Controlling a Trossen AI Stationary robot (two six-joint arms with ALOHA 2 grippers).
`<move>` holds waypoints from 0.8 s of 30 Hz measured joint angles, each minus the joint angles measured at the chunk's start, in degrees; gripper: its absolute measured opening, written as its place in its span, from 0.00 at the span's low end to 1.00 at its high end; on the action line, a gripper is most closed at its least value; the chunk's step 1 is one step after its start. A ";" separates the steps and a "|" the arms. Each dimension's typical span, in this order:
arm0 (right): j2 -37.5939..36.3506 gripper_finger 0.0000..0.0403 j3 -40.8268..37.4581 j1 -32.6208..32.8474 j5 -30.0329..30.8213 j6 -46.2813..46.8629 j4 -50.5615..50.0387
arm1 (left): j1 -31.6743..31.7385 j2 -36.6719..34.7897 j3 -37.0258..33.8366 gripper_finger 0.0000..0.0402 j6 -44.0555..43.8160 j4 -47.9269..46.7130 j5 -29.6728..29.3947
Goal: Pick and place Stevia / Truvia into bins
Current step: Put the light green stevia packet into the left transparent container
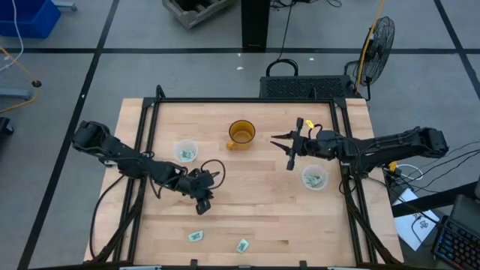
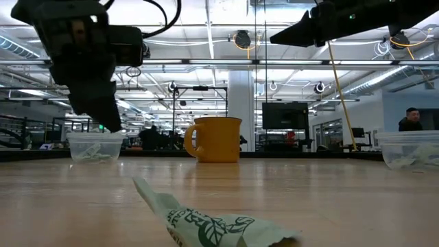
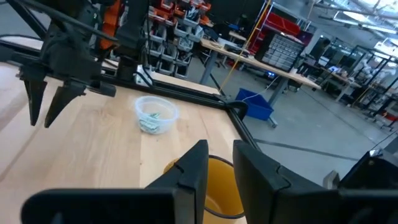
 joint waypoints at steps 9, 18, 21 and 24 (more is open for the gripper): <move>0.00 0.18 0.00 -0.19 -0.04 -1.08 -0.04 | 0.97 -0.01 0.00 0.33 3.54 -1.05 0.50; 0.00 0.18 0.00 -0.19 -0.04 -0.20 -2.84 | -2.80 -0.01 0.00 0.50 5.12 -0.93 8.95; 0.00 0.18 0.00 -0.19 -0.04 -0.12 -3.23 | -6.57 -0.01 0.00 0.49 4.47 -0.73 9.33; 0.00 0.18 0.00 -0.19 -0.04 -0.09 -3.41 | -10.45 -0.01 0.00 0.46 0.19 -0.35 8.12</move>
